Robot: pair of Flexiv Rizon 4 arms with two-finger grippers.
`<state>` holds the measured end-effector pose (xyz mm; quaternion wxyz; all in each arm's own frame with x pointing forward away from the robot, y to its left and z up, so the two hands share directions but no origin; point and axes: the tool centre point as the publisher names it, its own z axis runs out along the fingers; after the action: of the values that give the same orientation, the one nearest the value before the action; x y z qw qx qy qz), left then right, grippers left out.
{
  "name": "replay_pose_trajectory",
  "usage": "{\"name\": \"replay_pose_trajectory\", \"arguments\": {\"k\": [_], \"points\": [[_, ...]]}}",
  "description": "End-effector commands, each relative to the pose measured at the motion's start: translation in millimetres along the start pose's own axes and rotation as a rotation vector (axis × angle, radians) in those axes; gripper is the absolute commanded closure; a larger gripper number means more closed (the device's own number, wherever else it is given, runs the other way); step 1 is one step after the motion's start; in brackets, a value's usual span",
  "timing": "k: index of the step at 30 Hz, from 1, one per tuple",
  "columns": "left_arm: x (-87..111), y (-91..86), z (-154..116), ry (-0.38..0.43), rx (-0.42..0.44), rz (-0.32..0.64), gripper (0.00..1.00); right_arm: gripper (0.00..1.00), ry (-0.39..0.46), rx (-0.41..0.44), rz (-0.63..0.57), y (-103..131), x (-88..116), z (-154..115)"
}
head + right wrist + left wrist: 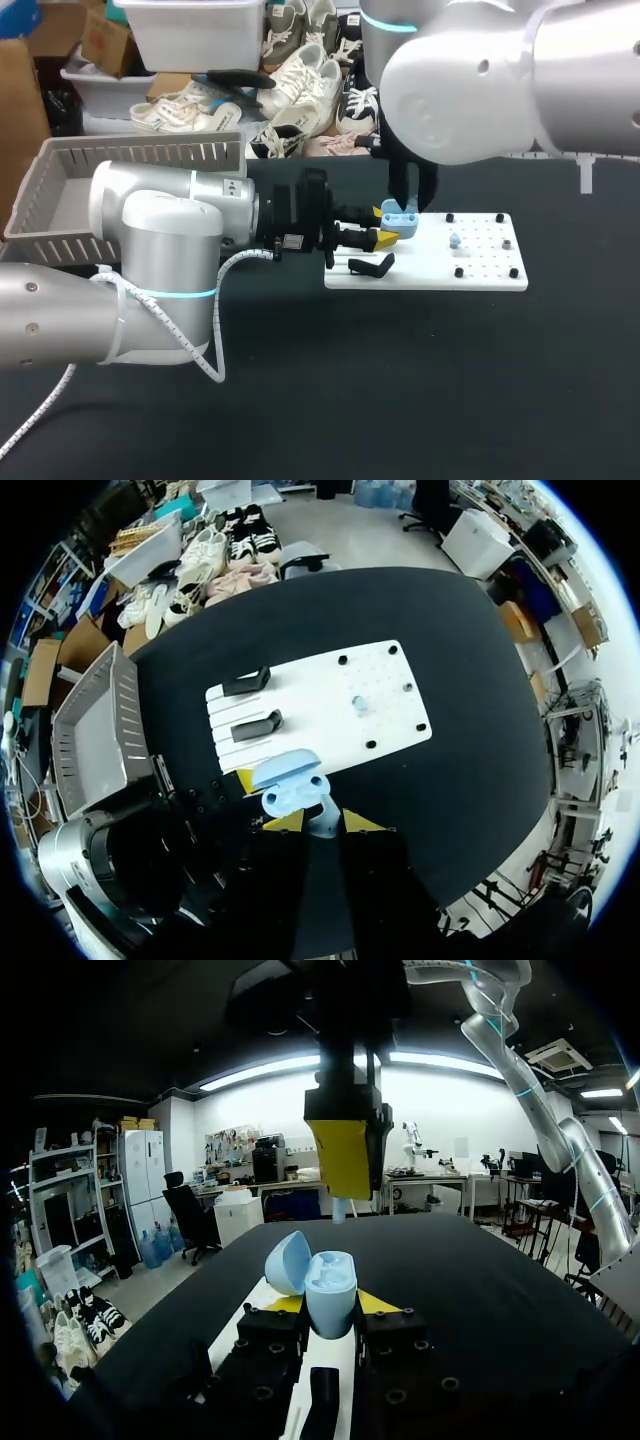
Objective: Pick up each earbud case from the left stands, insert the matching earbuds, close the lid, and place the case in the box.
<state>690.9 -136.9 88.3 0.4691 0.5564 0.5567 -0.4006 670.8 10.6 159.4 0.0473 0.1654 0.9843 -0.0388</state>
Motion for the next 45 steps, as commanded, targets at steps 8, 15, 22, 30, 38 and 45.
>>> {"name": "replay_pose_trajectory", "arguments": {"k": [8,15,22,30,38,45], "points": [[0.3,-1.6,0.4,-0.001,-0.007,0.001,1.0,1.0,0.005,-0.002,0.006,4.6,0.5,5.8],[0.3,-1.6,0.4,-0.001,-0.007,0.001,1.0,1.0,0.014,-0.002,0.011,6.7,-1.3,8.7],[0.3,-1.6,0.4,-0.001,-0.007,0.001,1.0,1.0,0.017,-0.002,0.012,7.9,-1.5,10.4],[0.3,-1.6,0.4,-0.001,-0.007,0.001,1.0,1.0,0.027,0.003,0.016,7.3,-1.8,17.2],[0.3,-1.6,0.4,-0.001,-0.007,0.001,1.0,1.0,0.03,0.004,0.015,7.8,-2.4,18.1],[0.3,-1.6,0.4,-0.001,-0.007,0.001,1.0,1.0,0.027,0.002,0.017,6.8,-3.7,17.8]]}}
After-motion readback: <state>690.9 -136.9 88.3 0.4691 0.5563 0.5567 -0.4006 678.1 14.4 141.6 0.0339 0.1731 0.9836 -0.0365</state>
